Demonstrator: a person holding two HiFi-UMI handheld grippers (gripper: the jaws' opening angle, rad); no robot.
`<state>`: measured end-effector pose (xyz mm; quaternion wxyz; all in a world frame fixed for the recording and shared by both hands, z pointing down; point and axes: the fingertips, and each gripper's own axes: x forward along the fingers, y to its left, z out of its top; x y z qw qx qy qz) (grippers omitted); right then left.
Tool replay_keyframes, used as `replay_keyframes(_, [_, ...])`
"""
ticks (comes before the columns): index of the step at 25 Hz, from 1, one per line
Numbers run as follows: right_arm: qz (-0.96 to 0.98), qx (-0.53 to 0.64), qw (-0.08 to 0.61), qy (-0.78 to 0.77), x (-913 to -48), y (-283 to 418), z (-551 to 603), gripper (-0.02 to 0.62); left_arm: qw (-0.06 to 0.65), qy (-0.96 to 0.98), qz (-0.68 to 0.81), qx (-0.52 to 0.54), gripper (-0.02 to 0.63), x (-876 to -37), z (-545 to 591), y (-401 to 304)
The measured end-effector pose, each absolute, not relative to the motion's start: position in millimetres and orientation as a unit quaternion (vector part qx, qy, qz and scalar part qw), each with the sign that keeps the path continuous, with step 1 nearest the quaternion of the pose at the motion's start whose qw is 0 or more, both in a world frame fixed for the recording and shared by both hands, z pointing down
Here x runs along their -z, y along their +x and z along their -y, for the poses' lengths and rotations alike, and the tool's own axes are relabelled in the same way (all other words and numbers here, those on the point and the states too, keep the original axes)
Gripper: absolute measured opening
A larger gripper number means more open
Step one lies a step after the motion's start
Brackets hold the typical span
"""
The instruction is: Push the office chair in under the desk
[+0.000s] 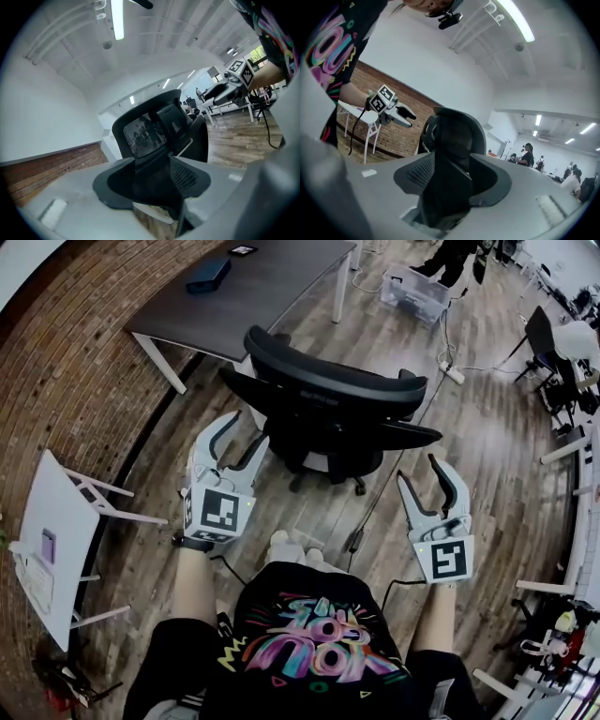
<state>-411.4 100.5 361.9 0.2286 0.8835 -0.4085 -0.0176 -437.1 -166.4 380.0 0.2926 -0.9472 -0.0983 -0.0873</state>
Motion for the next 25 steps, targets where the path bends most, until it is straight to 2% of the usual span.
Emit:
replay_keyframes(13, [0.408, -0.022, 0.307, 0.860, -395, -355, -78, 0.305, 0.385, -0.901, 0.138, 0.145, 0.301, -418, 195, -378])
replay_keyframes(25, [0.404, -0.077, 0.359, 0.838, -425, -318, -83, 0.307, 0.457, -0.845, 0.205, 0.187, 0.324, -445, 213, -326])
